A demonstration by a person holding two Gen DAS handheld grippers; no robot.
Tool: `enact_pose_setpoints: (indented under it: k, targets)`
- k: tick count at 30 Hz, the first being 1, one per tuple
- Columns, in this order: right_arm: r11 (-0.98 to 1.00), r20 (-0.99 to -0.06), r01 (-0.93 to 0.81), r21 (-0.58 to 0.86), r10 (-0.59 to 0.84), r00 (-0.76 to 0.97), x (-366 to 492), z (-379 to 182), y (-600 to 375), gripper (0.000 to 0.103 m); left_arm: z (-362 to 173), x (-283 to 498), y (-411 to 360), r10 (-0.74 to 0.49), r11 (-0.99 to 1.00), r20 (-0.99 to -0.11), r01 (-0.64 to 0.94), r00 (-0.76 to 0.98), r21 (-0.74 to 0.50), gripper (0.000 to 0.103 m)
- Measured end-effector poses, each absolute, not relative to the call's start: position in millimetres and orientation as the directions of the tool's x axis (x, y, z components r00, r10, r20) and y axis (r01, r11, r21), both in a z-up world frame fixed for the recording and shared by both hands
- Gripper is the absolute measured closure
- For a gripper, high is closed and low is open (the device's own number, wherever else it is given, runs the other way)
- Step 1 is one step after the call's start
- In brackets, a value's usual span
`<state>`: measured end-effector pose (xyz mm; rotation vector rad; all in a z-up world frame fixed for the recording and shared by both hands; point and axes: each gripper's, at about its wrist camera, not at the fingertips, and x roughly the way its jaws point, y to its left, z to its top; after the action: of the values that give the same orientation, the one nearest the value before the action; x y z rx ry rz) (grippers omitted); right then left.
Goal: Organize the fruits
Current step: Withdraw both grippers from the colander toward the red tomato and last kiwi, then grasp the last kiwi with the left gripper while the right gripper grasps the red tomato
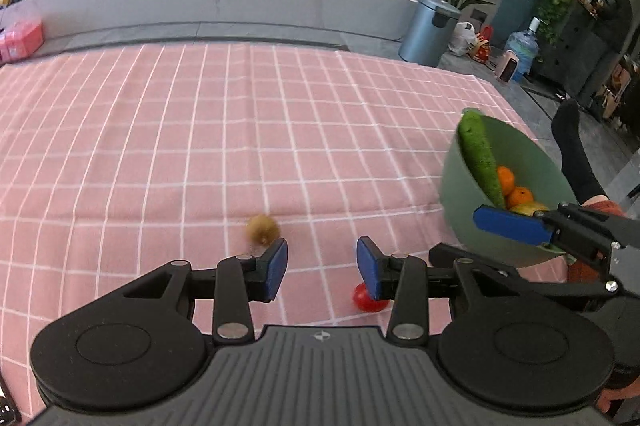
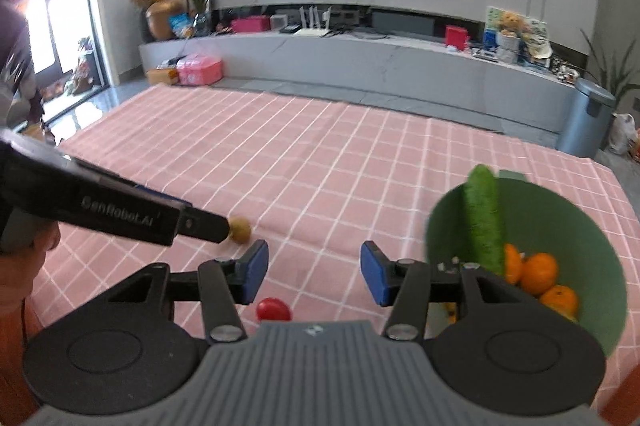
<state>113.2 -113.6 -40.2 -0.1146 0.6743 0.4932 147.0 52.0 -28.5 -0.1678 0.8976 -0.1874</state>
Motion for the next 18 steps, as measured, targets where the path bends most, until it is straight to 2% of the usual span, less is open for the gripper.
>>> enact_pose_setpoints:
  k: [12,18]
  targets:
    - [0.844,-0.717,-0.535,0.023,0.387,0.579,128,-82,-85,0.057,-67,137,63,-0.26,0.964,-0.768,0.107,0.586,-0.245,0.055]
    - [0.822,-0.76,-0.568,0.047,0.398,0.513,133,-97,-77,0.067,-75,138,67,-0.261,0.964,-0.761,0.112,0.594,-0.243,0.055]
